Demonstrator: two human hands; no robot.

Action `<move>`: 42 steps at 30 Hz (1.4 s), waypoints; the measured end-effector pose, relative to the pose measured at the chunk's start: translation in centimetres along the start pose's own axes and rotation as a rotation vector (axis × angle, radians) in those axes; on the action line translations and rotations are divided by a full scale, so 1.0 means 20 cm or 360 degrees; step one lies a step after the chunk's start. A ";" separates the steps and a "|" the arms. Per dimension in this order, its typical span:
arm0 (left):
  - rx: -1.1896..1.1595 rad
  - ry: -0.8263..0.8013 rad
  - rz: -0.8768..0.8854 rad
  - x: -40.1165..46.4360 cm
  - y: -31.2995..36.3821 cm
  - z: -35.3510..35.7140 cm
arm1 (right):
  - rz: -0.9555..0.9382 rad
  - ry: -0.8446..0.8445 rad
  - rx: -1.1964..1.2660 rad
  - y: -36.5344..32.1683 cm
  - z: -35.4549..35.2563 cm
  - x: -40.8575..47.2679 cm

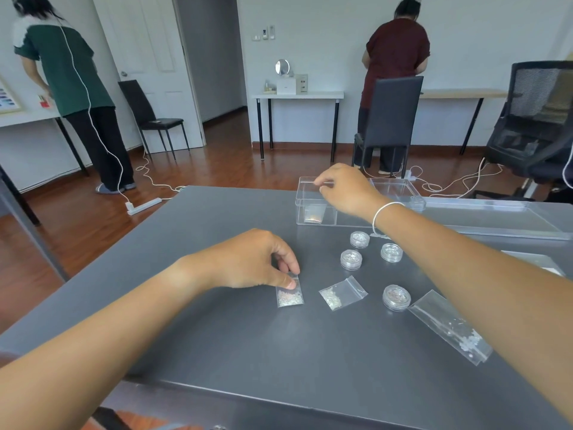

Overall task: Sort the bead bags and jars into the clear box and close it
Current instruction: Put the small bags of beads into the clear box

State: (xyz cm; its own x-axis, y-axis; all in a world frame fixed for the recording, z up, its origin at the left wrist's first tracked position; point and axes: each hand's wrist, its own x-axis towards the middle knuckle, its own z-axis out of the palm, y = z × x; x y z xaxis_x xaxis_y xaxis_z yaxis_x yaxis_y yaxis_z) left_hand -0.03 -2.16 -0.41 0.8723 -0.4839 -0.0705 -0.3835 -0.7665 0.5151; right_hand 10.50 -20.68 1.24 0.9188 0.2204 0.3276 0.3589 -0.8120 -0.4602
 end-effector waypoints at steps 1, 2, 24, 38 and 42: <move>-0.0002 -0.0009 -0.0001 0.00 0.00 0.00 | -0.0028 0.0043 0.0004 0.00 -0.01 -0.01; -0.0002 -0.0016 -0.0002 0.00 0.00 0.00 | -0.0062 0.0077 0.0020 -0.01 -0.03 -0.02; -0.0105 0.0277 0.0038 0.09 0.06 -0.08 | -0.0589 -0.0777 -0.0338 -0.02 -0.15 -0.61; -0.0254 0.0825 0.0134 0.42 0.16 -0.31 | -0.0401 -0.0902 -0.0196 -0.03 -0.14 -0.60; -0.0164 0.0894 0.0082 0.52 0.13 -0.30 | -0.0387 -0.0918 -0.0158 -0.03 -0.15 -0.61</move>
State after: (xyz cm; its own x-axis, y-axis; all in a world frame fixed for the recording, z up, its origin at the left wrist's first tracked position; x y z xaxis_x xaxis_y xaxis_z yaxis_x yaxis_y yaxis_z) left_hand 9.94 -6.67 5.28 0.8914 -0.1989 0.4073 -0.4227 -0.6893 0.5884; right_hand -1.35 -24.51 -0.06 0.7638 0.6381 -0.0974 0.5768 -0.7424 -0.3407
